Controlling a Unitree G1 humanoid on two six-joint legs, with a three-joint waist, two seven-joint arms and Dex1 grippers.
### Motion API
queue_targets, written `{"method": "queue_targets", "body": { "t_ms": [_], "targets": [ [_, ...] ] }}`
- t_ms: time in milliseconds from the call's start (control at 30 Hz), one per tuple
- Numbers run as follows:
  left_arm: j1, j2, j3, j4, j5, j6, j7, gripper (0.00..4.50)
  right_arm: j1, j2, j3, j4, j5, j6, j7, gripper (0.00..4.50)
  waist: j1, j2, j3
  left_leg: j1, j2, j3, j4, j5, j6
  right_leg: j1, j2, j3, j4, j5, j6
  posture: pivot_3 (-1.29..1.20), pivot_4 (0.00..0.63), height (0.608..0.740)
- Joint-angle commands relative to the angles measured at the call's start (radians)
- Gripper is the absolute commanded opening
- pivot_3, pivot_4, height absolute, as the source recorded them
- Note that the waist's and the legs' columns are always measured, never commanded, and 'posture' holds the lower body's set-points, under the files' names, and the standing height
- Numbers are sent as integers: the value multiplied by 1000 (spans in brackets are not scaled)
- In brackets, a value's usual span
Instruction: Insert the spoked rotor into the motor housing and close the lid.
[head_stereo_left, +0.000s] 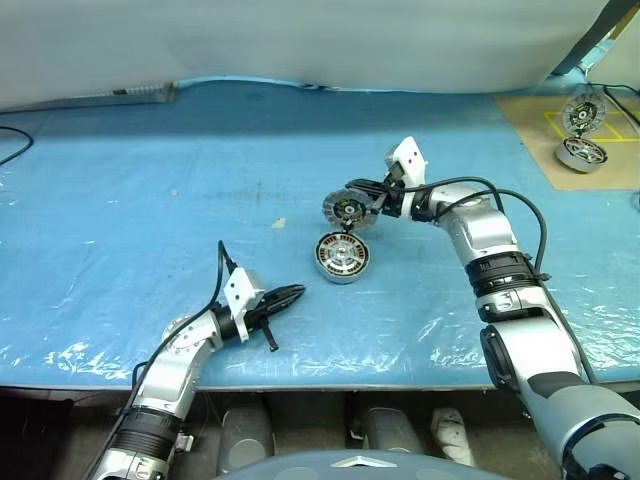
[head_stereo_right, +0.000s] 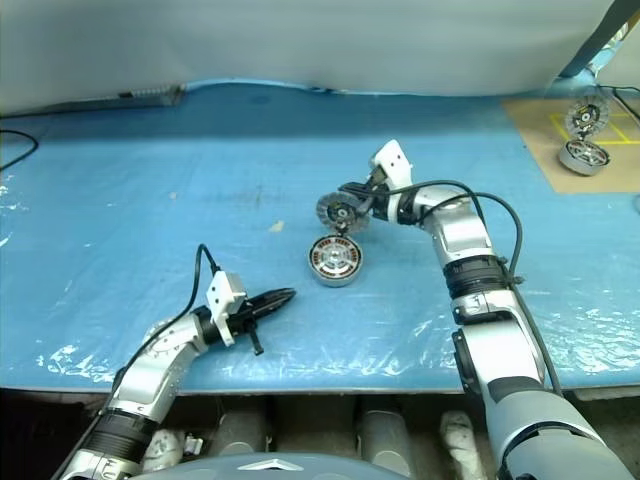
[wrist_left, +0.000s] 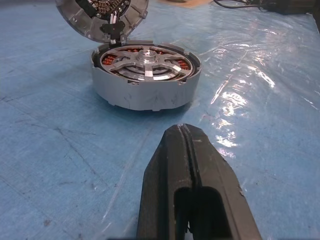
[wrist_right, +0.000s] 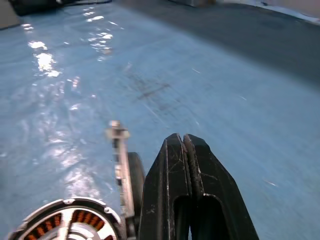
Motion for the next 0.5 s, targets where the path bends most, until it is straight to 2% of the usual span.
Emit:
{"method": "queue_targets", "body": {
  "t_ms": [33,300,500],
  "targets": [
    [-11,-18,2,-11,-4,-22,27,18,40,-7,-6,-116,37,31,27,0,2,0,0,0,0,0,0,0,0,0,0,0,0,0,0,0,150,740],
    [-12,-24,9,-11,-12,-20,46,18,168,15,6,-295,61,132,-10,0,1,0,0,0,0,0,0,0,0,0,0,0,1,0,0,0,150,740],
    [-10,-18,10,-13,-16,-15,42,18,273,62,0,-427,91,216,-96,0,-1,0,0,2,0,0,0,0,-1,0,0,0,1,0,0,0,150,740]
  ]
}}
